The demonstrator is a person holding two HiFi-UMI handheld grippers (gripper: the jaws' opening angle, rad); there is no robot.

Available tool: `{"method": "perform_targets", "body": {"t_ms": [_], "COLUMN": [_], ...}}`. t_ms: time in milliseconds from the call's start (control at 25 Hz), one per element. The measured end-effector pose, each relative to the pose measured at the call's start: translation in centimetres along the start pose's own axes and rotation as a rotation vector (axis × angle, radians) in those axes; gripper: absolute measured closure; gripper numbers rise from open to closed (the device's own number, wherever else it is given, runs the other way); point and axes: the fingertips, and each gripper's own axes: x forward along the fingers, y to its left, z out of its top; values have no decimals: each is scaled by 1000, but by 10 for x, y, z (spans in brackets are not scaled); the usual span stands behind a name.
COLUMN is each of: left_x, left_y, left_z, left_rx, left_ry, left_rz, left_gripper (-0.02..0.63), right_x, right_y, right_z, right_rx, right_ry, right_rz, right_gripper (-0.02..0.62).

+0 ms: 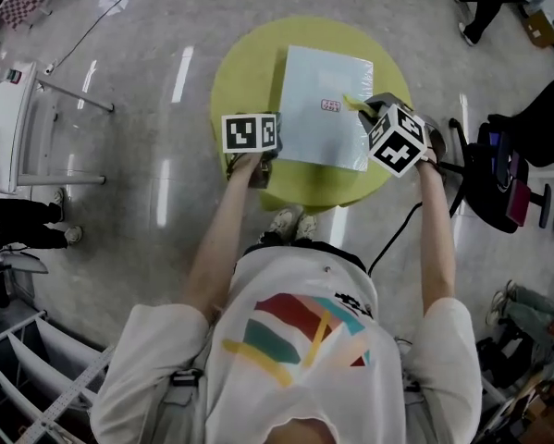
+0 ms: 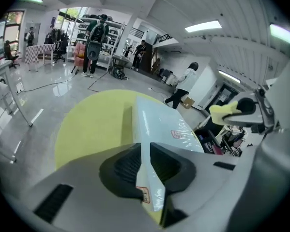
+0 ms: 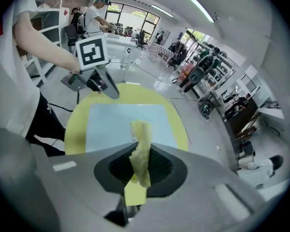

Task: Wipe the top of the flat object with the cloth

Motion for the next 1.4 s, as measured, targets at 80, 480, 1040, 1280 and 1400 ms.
{"method": "perform_targets", "body": {"t_ms": [80, 480, 1040, 1280, 1400], "left_x": [-9, -21, -28, -31, -31], "left_y": [9, 62, 80, 87, 90], "left_z": [5, -41, -82, -91, -95], "left_rx": [-1, -75, -117, -139, -150], "left_ry": [-29, 23, 83, 90, 92], "left_rz": [30, 148, 185, 181, 180], "left_gripper": [574, 594, 592, 592, 592], "right_x": [3, 81, 188, 199, 198], "right_y": [-27, -103, -120, -122, -121], "right_z": [13, 50, 52, 45, 45], "right_rx": [-19, -57, -47, -46, -48], "right_ry": [-14, 20, 138, 169, 175], "right_rz": [-56, -122, -20, -10, 0], "right_gripper": [568, 568, 568, 568, 568]}}
